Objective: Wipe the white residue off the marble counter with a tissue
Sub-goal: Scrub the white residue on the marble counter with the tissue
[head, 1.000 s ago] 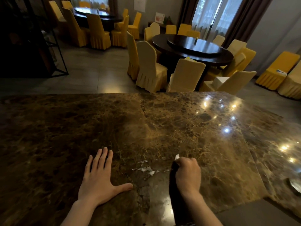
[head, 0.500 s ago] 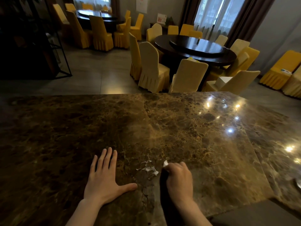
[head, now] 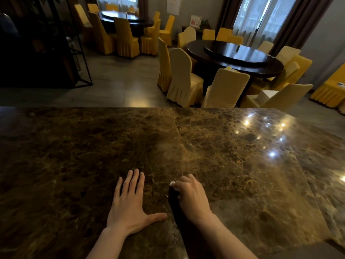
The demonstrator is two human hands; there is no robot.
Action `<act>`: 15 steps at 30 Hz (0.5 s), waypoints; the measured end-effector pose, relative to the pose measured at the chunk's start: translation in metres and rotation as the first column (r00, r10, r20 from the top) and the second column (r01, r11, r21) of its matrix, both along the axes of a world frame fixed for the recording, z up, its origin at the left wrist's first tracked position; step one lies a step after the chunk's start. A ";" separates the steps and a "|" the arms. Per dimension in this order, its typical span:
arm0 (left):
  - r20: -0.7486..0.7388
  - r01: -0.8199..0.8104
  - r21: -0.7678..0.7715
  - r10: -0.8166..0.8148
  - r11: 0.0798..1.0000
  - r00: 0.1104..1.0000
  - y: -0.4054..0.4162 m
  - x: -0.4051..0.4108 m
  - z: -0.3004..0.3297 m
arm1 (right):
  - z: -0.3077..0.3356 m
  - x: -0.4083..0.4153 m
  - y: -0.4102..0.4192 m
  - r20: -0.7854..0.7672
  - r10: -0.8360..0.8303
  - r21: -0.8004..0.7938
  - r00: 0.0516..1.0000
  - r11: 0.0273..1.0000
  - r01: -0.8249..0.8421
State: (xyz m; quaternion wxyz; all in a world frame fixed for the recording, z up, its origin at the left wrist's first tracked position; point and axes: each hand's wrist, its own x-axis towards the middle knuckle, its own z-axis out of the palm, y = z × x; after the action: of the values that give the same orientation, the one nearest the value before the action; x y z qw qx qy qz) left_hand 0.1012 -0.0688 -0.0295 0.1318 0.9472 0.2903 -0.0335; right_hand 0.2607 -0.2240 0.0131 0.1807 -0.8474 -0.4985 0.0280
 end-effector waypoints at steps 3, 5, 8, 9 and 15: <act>0.012 -0.001 0.002 0.001 1.000 1.000 0.000 0.001 0.000 | 0.000 -0.002 -0.006 0.007 0.125 -0.029 0.992 0.992 -0.125; 0.018 -0.002 -0.006 0.002 1.000 1.000 0.000 0.001 0.000 | 0.005 0.012 -0.004 0.008 0.064 -0.025 0.998 0.998 -0.064; 0.005 -0.004 0.006 0.004 1.000 1.000 0.001 0.001 -0.001 | 0.013 0.009 0.005 0.019 -0.036 -0.007 0.999 0.999 0.036; -0.002 0.000 0.007 0.000 1.000 1.000 0.000 0.002 -0.001 | 0.013 0.003 0.006 0.019 0.003 -0.013 1.000 1.000 -0.003; 0.007 -0.002 -0.006 0.002 1.000 1.000 0.000 0.002 -0.001 | 0.016 -0.002 0.001 -0.061 0.034 0.041 0.998 0.999 -0.031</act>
State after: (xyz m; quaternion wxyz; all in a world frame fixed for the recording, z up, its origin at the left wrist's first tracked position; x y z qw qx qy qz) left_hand 0.1029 -0.0683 -0.0305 0.1357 0.9467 0.2905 -0.0307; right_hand 0.2587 -0.2225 0.0290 0.2125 -0.8342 -0.5068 0.0470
